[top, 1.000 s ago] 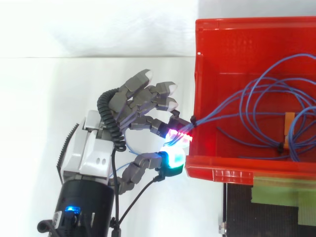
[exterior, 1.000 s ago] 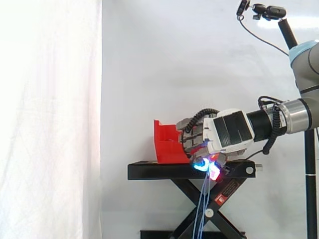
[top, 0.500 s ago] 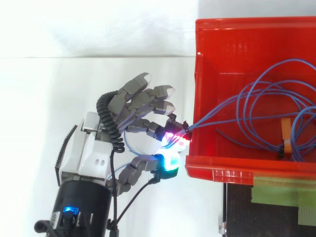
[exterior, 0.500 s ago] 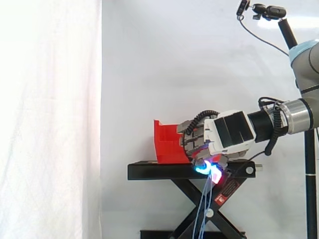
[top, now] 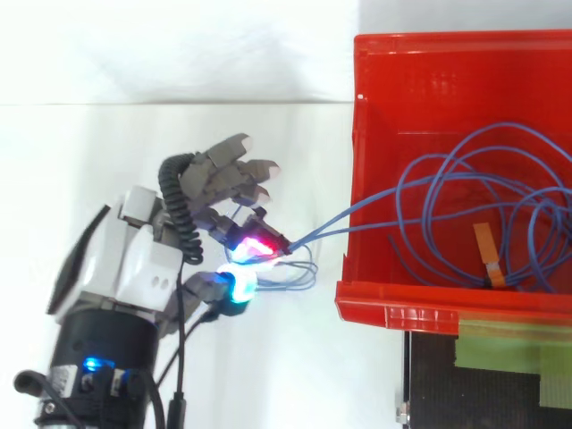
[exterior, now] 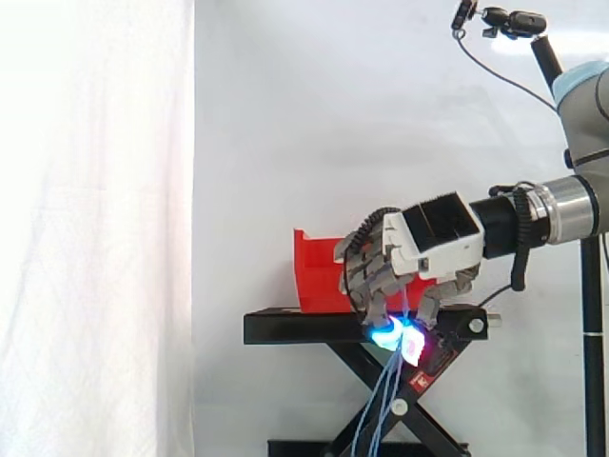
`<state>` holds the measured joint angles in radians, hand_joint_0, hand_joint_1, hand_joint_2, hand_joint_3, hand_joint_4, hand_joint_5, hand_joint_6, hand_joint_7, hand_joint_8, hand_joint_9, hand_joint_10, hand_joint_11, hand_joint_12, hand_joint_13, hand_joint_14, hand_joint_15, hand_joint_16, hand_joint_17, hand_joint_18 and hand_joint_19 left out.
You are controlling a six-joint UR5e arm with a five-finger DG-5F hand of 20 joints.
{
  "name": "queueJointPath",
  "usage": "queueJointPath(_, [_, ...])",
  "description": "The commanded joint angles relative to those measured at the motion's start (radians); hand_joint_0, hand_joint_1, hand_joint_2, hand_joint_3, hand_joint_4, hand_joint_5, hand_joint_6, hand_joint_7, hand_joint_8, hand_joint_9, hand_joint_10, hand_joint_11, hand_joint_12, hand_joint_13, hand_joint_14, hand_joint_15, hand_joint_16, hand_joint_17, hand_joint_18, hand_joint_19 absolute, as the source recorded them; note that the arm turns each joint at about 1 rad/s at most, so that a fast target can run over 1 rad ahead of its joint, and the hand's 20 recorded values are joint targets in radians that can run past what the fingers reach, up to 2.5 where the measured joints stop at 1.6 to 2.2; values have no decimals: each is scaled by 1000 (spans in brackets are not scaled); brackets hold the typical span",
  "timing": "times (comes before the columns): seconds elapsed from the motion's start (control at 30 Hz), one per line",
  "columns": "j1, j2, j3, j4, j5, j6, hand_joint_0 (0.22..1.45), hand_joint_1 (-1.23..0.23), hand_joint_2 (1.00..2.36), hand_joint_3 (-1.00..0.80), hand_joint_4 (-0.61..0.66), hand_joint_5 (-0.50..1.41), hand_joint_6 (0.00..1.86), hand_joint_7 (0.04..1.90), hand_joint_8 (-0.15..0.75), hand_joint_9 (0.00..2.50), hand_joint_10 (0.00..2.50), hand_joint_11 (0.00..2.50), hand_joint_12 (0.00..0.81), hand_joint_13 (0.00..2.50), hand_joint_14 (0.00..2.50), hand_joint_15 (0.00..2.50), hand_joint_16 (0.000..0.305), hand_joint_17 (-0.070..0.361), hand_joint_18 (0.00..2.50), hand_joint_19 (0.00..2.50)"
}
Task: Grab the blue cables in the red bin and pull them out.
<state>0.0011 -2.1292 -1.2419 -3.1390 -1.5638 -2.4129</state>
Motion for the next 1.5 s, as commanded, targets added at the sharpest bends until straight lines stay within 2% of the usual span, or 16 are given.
queueJointPath(0.0, [10,0,33,-16,1,331,916,-856,1000,-1000,58,628,1164,495,266,801,19,782,347,673,16,447,41,92,453,431])
queueJointPath(0.03, [14,3,53,-38,1,426,916,-856,1000,-1000,58,628,1164,495,267,799,22,791,346,674,16,444,41,92,454,431])
queueJointPath(0.13, [22,5,62,-61,-2,533,917,-856,1000,-1000,58,628,1164,494,265,799,22,784,346,674,18,443,41,92,454,431])
queueJointPath(0.2, [36,11,71,-78,-7,702,917,-856,1000,-1000,58,628,1164,494,263,801,21,785,347,676,16,444,41,92,454,430])
queueJointPath(0.23, [39,11,73,-78,-7,742,916,-856,1000,-1000,58,628,1164,494,265,799,22,790,347,676,18,444,41,92,455,434])
queueJointPath(0.27, [48,11,73,-78,-7,886,917,-856,1000,-1000,58,628,1164,494,265,799,22,792,347,676,18,444,41,92,455,433])
queueJointPath(0.53, [82,11,96,-78,-7,1340,916,-856,1000,-1000,63,627,1165,491,267,805,22,787,346,677,16,448,41,92,459,430])
queueJointPath(0.57, [89,11,116,-78,-4,1464,916,-856,1000,-1000,58,628,1164,494,268,806,19,796,346,678,16,448,41,92,458,437])
queueJointPath(0.6, [91,11,124,-78,-4,1513,917,-855,1000,-1000,58,627,1164,493,268,806,22,788,345,679,16,444,41,92,459,438])
queueJointPath(0.67, [103,11,159,-78,10,1736,916,-856,1000,-1000,57,627,1163,494,267,808,22,790,345,680,16,444,41,92,460,429])
queueJointPath(0.73, [111,11,177,-78,25,1858,916,-856,1000,-1000,57,627,1163,494,268,808,21,789,344,682,18,442,41,92,461,440])
queueJointPath(0.83, [125,11,196,-78,84,2046,917,-856,1000,-1000,53,627,1163,494,266,809,22,779,345,685,16,445,41,92,462,439])
queueJointPath(0.9, [131,11,196,-78,114,2095,917,-855,1000,-1000,51,627,1164,485,265,811,22,791,344,687,16,442,41,92,464,431])
queueJointPath(0.93, [137,11,196,-78,157,2131,917,-855,1000,-1000,57,628,1163,486,265,811,22,790,344,687,16,446,41,92,464,440])
queueJointPath(1.2, [169,9,194,-38,349,2240,916,-854,1000,-1000,52,629,1154,492,265,820,21,779,344,693,16,448,41,92,467,437])
queueJointPath(1.47, [178,9,186,5,412,2331,917,-853,1000,-1000,45,633,1136,496,265,836,22,782,344,705,16,448,41,91,473,438])
